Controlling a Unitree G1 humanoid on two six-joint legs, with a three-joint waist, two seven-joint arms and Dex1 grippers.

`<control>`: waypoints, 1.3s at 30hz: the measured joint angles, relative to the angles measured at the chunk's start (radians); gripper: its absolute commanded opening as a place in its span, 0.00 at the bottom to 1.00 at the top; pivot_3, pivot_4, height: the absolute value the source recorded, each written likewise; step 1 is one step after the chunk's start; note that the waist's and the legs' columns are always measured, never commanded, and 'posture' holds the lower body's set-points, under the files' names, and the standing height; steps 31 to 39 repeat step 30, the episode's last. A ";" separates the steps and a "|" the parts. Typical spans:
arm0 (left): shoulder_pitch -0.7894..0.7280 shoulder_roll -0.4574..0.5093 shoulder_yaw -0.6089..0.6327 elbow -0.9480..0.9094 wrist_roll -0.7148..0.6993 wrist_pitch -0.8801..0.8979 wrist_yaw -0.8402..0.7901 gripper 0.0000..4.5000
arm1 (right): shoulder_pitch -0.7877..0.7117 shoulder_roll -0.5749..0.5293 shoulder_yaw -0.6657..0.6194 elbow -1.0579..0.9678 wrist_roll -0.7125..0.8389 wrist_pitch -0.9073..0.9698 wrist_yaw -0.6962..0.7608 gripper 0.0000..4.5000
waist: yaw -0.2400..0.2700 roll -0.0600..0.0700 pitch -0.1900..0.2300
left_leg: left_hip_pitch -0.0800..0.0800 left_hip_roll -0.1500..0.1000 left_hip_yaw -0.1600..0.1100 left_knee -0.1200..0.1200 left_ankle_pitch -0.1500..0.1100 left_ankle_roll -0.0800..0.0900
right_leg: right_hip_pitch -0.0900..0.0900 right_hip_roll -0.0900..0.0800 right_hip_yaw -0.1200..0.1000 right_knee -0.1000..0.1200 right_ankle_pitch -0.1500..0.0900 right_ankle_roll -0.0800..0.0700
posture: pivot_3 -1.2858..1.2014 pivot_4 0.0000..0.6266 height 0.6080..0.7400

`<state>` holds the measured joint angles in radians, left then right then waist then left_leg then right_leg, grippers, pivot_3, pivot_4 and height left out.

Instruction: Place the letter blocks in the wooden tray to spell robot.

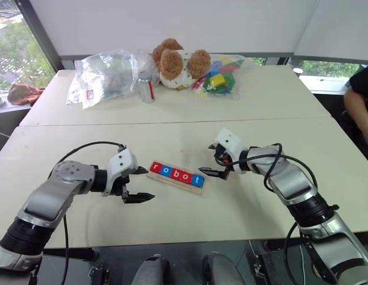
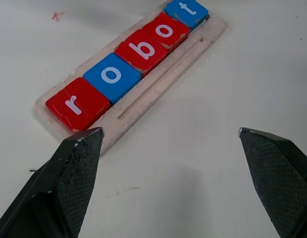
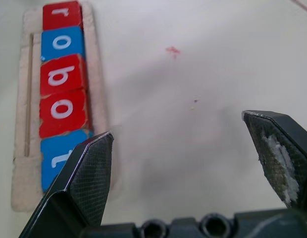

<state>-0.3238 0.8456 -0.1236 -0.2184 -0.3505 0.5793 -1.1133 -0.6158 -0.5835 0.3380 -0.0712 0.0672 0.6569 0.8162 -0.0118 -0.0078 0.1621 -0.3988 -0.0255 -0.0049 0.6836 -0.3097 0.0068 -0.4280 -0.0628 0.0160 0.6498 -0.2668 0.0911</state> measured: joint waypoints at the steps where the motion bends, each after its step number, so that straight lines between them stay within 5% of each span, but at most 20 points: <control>1: 0.002 0.000 0.000 0.000 -0.001 0.001 0.002 1.00 | 0.001 0.000 0.000 0.000 -0.001 -0.004 0.007 1.00 | 0.000 0.000 0.000 | 0.000 0.000 0.000 0.000 0.000 0.000 | 0.000 0.000 0.000 0.000 0.000 0.000 | 0.52 0.24 1.00; 22: 0.015 0.011 0.070 -0.004 -0.044 0.011 0.024 1.00 | 0.023 0.012 -0.073 -0.040 0.039 -0.012 0.028 1.00 | -0.001 0.000 0.000 | 0.000 0.000 0.000 0.000 0.000 0.000 | -0.001 0.000 0.000 0.000 0.000 0.000 | 0.52 0.24 1.00; 30: 0.230 0.102 0.277 0.011 -0.121 0.043 -0.018 1.00 | 0.296 -0.265 -0.367 -0.398 0.388 0.248 0.237 1.00 | 0.004 0.000 0.000 | -0.001 0.000 -0.001 -0.001 -0.002 0.002 | 0.001 -0.002 -0.001 -0.003 0.000 0.000 | 0.52 0.24 1.00; 39: 0.230 0.102 0.277 0.011 -0.121 0.043 -0.018 1.00 | 0.296 -0.265 -0.367 -0.398 0.388 0.248 0.237 1.00 | 0.004 0.000 0.000 | -0.001 0.000 -0.001 -0.001 -0.002 0.002 | 0.001 -0.002 -0.001 -0.003 0.000 0.000 | 0.52 0.24 1.00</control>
